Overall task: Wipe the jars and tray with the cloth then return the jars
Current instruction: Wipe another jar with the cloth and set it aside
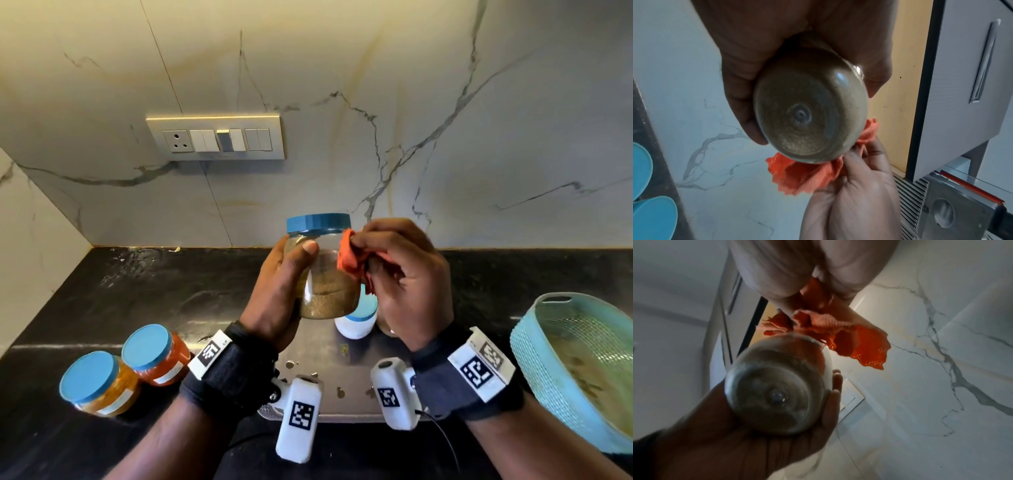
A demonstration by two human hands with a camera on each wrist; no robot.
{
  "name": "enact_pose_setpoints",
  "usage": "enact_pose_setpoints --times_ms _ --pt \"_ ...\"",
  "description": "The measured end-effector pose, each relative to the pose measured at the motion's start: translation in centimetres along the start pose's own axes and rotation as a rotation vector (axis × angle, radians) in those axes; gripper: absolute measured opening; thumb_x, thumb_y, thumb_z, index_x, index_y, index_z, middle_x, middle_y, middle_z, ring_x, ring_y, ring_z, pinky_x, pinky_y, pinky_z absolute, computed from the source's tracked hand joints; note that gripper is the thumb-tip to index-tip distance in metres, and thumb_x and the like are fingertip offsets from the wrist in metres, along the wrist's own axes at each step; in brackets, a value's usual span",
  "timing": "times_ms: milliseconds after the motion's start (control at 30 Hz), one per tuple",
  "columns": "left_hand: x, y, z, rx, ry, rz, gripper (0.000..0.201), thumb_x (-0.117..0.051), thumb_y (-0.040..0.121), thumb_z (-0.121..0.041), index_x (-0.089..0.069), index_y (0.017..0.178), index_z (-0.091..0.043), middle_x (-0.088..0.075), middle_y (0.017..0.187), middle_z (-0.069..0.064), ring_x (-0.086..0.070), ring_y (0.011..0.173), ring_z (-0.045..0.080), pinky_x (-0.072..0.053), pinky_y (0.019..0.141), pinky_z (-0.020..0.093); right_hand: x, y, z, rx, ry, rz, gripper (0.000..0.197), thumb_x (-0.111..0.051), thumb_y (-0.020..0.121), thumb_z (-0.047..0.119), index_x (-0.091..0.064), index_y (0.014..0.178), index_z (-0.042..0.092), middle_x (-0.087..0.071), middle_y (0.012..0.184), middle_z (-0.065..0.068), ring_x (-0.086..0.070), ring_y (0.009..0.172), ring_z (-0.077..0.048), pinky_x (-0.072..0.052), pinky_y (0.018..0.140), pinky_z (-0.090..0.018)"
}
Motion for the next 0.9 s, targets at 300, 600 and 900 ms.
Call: enact_pose_setpoints --times_ms 300,600,900 --pt "0.2 -0.6 -1.7 -0.037 -0.028 0.042 0.101 -0.080 0.071 -0.059 -0.046 0.142 0.004 -0.057 0.119 0.029 -0.057 0.104 0.040 -0.052 0.083 0.046 -1.0 -3.3 2.8 0.116 0.015 0.127 0.021 -0.057 0.098 0.009 -0.078 0.097 0.005 -0.069 0.106 -0.010 -0.068 0.099 -0.024 -0.056 0.085 -0.033" --pt "-1.0 -1.1 -1.3 -0.054 -0.006 0.054 0.103 -0.084 0.069 -0.055 -0.044 0.142 0.005 -0.050 0.137 0.041 -0.052 0.125 0.058 -0.042 0.102 0.075 0.3 0.6 -0.7 -0.083 0.188 0.005 0.032 -0.062 0.076 -0.021 -0.072 0.099 -0.002 -0.066 0.103 -0.005 -0.065 0.101 -0.011 -0.050 0.089 -0.020" --pt "-1.0 -1.2 -1.6 -0.010 -0.089 0.156 0.047 -0.058 0.074 -0.053 -0.078 0.106 -0.025 -0.073 0.104 0.013 -0.069 0.091 0.030 -0.057 0.079 0.043 0.6 -2.1 1.9 0.066 0.148 0.062 0.022 -0.060 0.082 -0.012 -0.075 0.091 0.000 -0.067 0.102 -0.011 -0.068 0.098 -0.023 -0.055 0.086 -0.033"
Point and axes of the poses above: each hand's wrist, its own y-axis towards the middle knuckle, its own x-axis out of the back of the hand, z = x × y, the point moved 7 cm from there along y, towards the middle knuckle
